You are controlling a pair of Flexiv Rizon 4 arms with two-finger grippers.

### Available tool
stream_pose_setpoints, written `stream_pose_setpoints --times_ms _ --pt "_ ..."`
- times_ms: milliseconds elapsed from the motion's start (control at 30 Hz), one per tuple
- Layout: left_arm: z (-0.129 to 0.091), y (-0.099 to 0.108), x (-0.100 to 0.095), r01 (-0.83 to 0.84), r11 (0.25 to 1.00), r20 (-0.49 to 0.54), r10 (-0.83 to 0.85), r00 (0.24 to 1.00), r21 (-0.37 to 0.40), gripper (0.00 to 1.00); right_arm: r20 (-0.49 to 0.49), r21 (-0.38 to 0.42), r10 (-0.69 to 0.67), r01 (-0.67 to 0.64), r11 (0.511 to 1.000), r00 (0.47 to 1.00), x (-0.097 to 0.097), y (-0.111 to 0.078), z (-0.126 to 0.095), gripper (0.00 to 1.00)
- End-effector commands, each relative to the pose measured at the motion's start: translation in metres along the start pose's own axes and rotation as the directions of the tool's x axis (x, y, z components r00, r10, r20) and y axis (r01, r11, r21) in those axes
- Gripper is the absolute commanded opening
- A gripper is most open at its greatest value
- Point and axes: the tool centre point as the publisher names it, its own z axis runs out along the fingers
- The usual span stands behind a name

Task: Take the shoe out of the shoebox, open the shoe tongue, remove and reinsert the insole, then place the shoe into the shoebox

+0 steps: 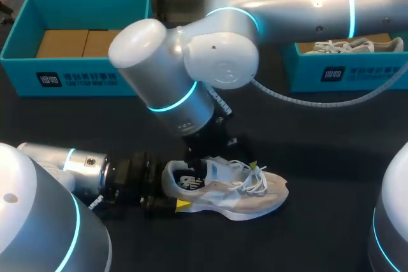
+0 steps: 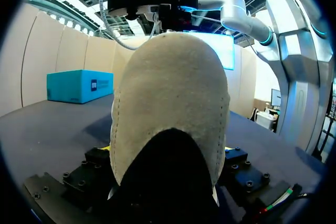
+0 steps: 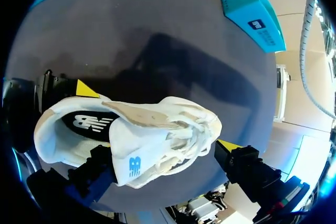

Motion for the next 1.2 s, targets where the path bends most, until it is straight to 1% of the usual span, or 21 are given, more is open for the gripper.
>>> stream_pose_setpoints --times_ms 33,67,167,233,367,500,600,633,700,967,1100,1167,1200 --pt "0.000 0.000 0.001 -0.001 1.000 0.004 0.001 1.000 -0.001 0.00 -0.041 0.009 0.651 -0.651 0.759 0.758 -0.006 -0.004 0.000 1.00" --pt "0.000 0.000 0.001 -0.001 1.000 0.004 0.001 1.000 -0.001 0.00 -0.050 0.020 0.654 -0.654 0.757 0.755 -0.007 -0.003 0.000 1.00" --pt "0.000 0.000 0.001 -0.001 1.000 0.004 0.001 1.000 -0.001 0.00 -0.073 0.049 0.660 -0.658 0.751 0.748 -0.007 -0.003 -0.001 0.91" --pt "0.000 0.000 0.001 -0.001 1.000 0.004 0.001 1.000 -0.001 0.00 -0.089 0.068 0.660 -0.657 0.751 0.746 -0.005 -0.004 -0.002 0.77" --pt "0.000 0.000 0.001 -0.001 1.000 0.004 0.001 1.000 -0.001 0.00 -0.085 0.075 0.657 -0.652 0.754 0.749 0.002 -0.004 -0.005 0.65" --pt "0.000 0.000 0.001 -0.001 1.000 0.004 0.001 1.000 -0.001 0.00 -0.092 0.087 0.663 -0.657 0.749 0.743 0.001 -0.005 -0.006 0.63" --pt "0.000 0.000 0.001 -0.001 1.000 0.004 0.001 1.000 -0.001 0.00 -0.103 0.104 0.674 -0.666 0.739 0.732 -0.002 -0.006 -0.007 0.54" --pt "0.000 0.000 0.001 -0.001 1.000 0.004 0.001 1.000 -0.001 0.00 -0.108 0.115 0.676 -0.666 0.737 0.729 -0.002 -0.007 -0.007 0.50" --pt "0.000 0.000 0.001 -0.001 1.000 0.004 0.001 1.000 -0.001 0.00 -0.127 0.141 0.684 -0.670 0.729 0.718 -0.003 -0.008 -0.008 0.49" --pt "0.000 0.000 0.001 -0.001 1.000 0.004 0.001 1.000 -0.001 0.00 -0.173 0.197 0.709 -0.681 0.705 0.684 -0.009 -0.008 -0.009 0.32" --pt "0.000 0.000 0.001 -0.001 1.000 0.004 0.001 1.000 -0.001 0.00 -0.190 0.224 0.712 -0.676 0.702 0.676 -0.014 -0.007 -0.009 0.14" --pt "0.000 0.000 0.001 -0.001 1.000 0.004 0.001 1.000 -0.001 0.00 -0.200 0.234 0.709 -0.670 0.705 0.676 -0.016 -0.007 -0.008 0.00" --pt "0.000 0.000 0.001 -0.001 1.000 0.004 0.001 1.000 -0.001 0.00 -0.216 0.239 0.701 -0.660 0.713 0.679 -0.018 -0.006 -0.008 0.00"
